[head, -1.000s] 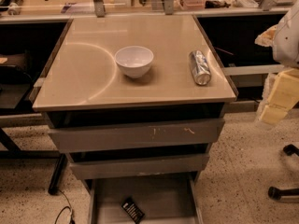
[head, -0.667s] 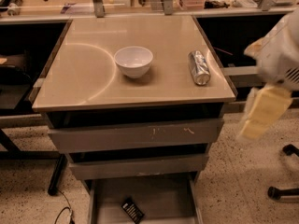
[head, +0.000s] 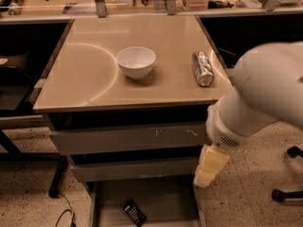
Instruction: Pick rxbar chocolate from bottom drawer and place on counter
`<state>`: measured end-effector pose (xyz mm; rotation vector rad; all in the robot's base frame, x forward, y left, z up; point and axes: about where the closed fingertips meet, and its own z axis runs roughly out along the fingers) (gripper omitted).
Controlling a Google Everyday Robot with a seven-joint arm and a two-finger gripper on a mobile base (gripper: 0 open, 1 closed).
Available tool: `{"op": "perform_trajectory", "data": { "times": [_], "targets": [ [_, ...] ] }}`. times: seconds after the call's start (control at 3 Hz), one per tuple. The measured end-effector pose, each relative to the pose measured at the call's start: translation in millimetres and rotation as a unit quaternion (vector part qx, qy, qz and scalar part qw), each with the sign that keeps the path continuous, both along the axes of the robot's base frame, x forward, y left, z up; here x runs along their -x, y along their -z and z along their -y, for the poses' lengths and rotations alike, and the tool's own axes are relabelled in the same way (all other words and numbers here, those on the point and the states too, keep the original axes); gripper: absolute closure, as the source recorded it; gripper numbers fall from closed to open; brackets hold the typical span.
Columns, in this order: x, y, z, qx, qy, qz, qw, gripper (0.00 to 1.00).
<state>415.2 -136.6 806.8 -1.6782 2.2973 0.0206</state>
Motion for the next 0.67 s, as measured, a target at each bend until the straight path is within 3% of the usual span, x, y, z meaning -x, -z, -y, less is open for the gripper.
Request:
{"op": "perform_trajectory", "data": {
  "times": [0.33,0.67],
  "targets": [
    [13.5,75.8,-8.2,0.004,0.019,-0.063,0.9979,0.0],
    [16.6,79.5,-6.9,0.004,0.025,-0.068,0.9973,0.0]
  ]
}}
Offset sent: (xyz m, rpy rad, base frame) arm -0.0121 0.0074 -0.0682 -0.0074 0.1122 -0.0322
